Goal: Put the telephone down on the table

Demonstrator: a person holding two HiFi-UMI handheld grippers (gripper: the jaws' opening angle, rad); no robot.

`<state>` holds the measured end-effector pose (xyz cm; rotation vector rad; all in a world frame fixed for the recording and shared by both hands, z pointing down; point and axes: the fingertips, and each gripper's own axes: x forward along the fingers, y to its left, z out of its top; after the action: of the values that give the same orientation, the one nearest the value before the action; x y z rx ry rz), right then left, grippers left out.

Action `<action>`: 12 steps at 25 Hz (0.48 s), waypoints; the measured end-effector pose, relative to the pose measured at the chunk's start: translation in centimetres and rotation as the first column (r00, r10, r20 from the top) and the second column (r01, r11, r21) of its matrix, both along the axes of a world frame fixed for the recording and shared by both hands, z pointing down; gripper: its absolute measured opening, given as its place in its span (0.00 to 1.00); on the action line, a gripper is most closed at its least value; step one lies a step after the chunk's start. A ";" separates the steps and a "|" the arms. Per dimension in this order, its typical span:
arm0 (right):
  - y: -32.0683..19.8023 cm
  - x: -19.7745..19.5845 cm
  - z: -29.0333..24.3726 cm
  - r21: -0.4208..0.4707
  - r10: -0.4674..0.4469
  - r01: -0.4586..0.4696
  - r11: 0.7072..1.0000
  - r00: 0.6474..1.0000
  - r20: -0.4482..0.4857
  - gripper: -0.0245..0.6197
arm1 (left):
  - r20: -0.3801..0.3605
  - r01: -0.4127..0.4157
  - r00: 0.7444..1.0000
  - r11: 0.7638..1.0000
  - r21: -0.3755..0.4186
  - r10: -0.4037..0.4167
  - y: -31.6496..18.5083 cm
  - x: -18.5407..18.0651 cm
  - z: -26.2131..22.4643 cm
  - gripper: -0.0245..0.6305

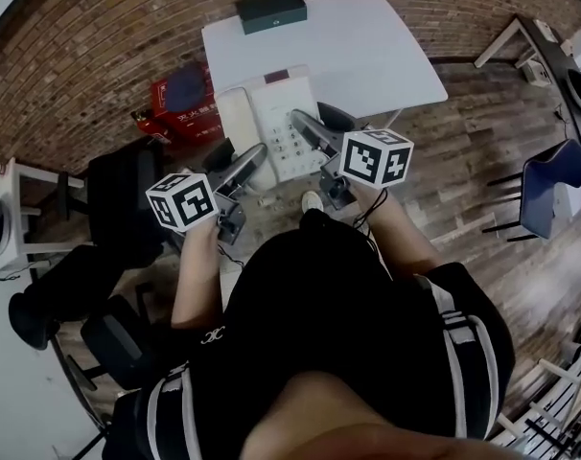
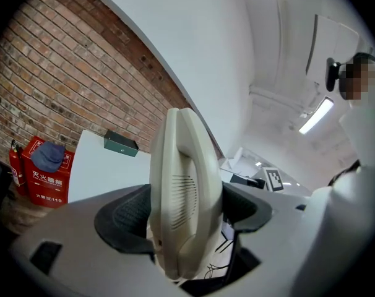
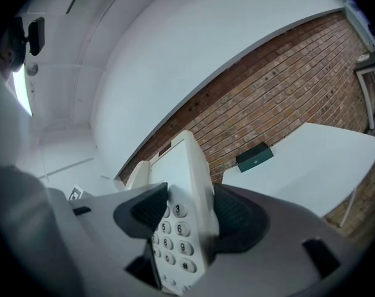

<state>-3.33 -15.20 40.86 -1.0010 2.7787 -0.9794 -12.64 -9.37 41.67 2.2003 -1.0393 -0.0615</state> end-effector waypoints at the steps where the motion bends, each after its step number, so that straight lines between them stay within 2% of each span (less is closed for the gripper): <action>1: -1.1 0.1 0.2 -0.005 -0.003 0.003 1.000 1.000 -0.006 0.36 | -0.002 0.002 1.000 1.000 -0.009 -0.002 -1.1 0.2 0.2 0.59; 12: -13.0 3.0 2.3 -0.078 -0.060 0.059 0.995 0.998 -0.011 0.36 | 0.004 0.045 0.999 0.995 -0.091 -0.045 -12.4 3.4 2.0 0.59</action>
<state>-0.31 -28.19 43.16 -0.9413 2.8169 -1.1003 -9.23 -21.78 43.64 2.0954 -1.0725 -0.0312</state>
